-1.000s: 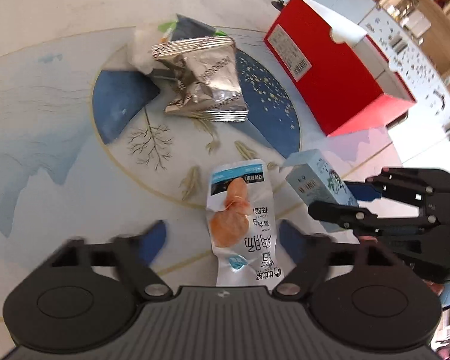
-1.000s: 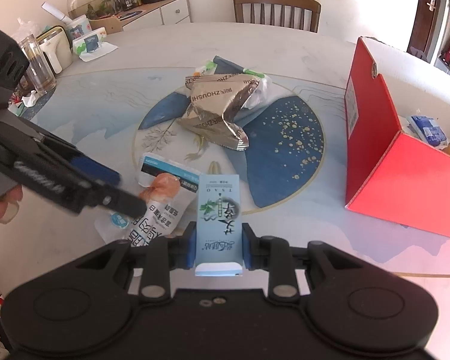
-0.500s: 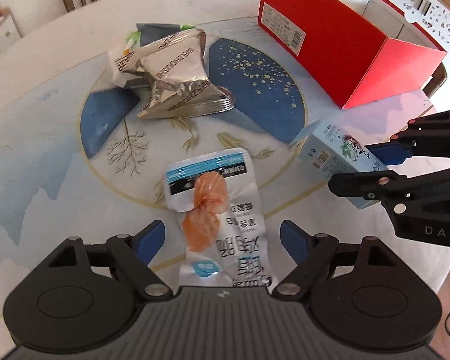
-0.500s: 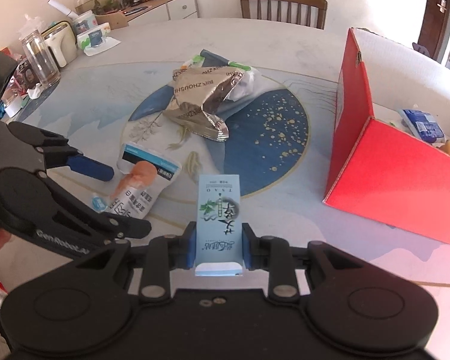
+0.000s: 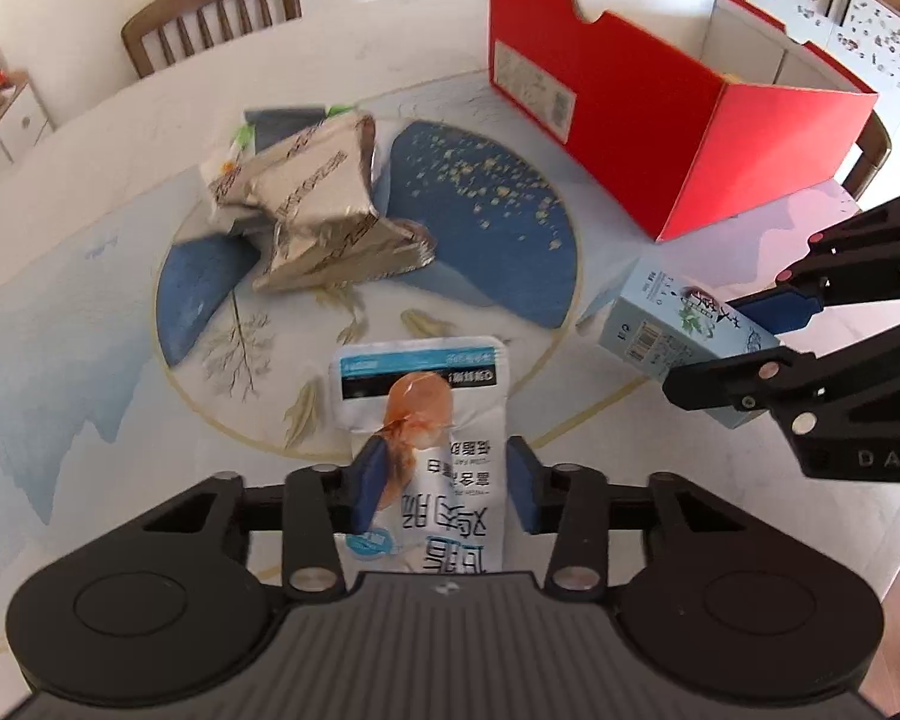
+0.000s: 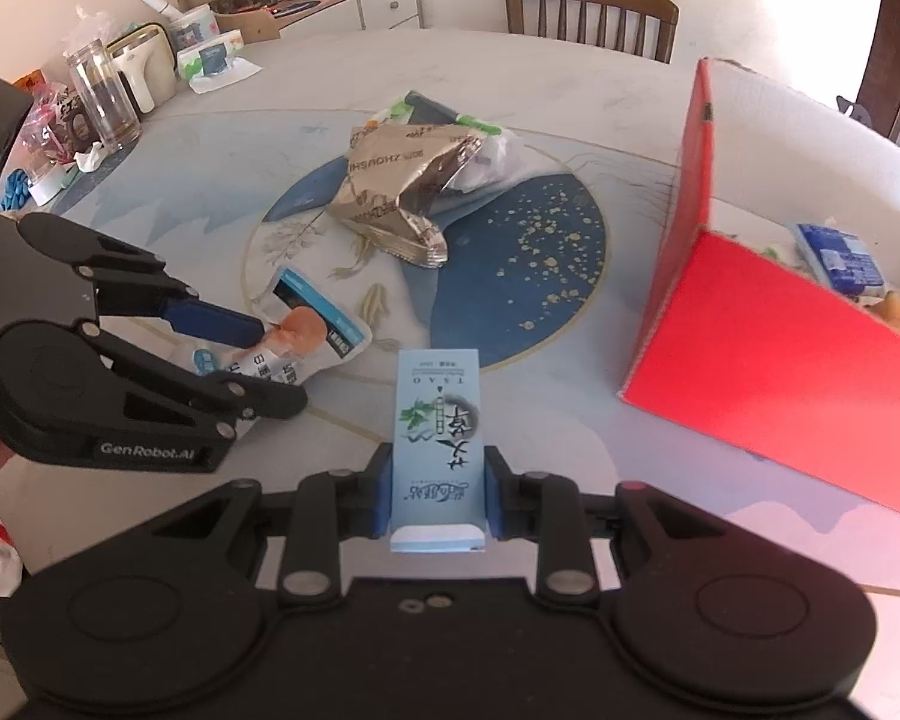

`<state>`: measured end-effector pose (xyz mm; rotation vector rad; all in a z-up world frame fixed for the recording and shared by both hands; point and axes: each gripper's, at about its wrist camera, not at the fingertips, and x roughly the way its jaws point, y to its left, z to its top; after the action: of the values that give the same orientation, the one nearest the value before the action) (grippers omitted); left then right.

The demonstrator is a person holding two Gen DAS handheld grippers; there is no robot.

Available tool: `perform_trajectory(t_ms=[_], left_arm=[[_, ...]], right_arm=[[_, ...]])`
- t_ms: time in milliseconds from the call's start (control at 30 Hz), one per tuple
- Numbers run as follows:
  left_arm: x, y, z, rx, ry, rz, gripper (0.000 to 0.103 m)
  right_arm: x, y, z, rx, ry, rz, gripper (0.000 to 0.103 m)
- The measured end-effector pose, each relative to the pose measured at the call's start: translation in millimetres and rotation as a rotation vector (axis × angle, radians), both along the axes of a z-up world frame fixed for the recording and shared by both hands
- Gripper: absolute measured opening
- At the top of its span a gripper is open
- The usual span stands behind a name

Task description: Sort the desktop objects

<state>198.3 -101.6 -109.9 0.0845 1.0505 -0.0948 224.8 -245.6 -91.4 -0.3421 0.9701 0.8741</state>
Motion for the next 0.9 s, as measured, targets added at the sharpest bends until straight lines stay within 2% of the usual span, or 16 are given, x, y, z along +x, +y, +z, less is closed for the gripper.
perform_trajectory(t_ms=[200,300,333,433,467,600,667,800,833,867,900], left_arm=[[5.1,3.6,2.3,-0.042,0.011,0.029,0.037],[5.3,4.2,1.7,-0.035,0.006,0.044,0.040],[5.3,4.6,0.7,-0.035,0.010,0.052,0.043],[4.7,6.9,-0.3,-0.054,-0.007,0.065,0.074],[4.3,6.1,0.2,-0.045,-0.016,0.067,0.079],[12.9,7.1,-7.2,-0.015,-0.006,0.078,0.079],[17.5,10.5,-13.6,-0.029,0.014,0.088,0.080],[17.7,8.8,-16.0,-0.028,-0.005,0.077,0.079],[17.8,9.4,-15.6,-0.031,-0.008,0.081,0.077],[17.9,9.5,-14.7,-0.029,-0.015,0.082,0.066],[17.9,9.2,-13.6,-0.023,-0.021,0.081,0.064]], right_arm=[[-0.7,-10.8,10.8,0.008,-0.008,0.004,0.028],[-0.7,-14.6,9.5,0.010,-0.004,0.001,0.028],[-0.7,-15.1,8.3,0.009,-0.002,-0.001,0.028],[-0.2,-17.2,4.8,0.008,0.007,-0.008,0.028],[-0.2,-18.0,3.9,0.010,0.010,-0.008,0.028],[1.4,-20.1,1.2,0.010,0.019,-0.016,0.028],[2.3,-20.7,-0.2,0.008,0.022,-0.019,0.028],[2.8,-21.8,-1.4,0.003,0.027,-0.019,0.028],[2.9,-22.0,-1.4,0.001,0.027,-0.019,0.028],[3.3,-21.7,-1.1,0.001,0.028,-0.018,0.028],[3.8,-21.9,-0.7,0.001,0.028,-0.019,0.028]])
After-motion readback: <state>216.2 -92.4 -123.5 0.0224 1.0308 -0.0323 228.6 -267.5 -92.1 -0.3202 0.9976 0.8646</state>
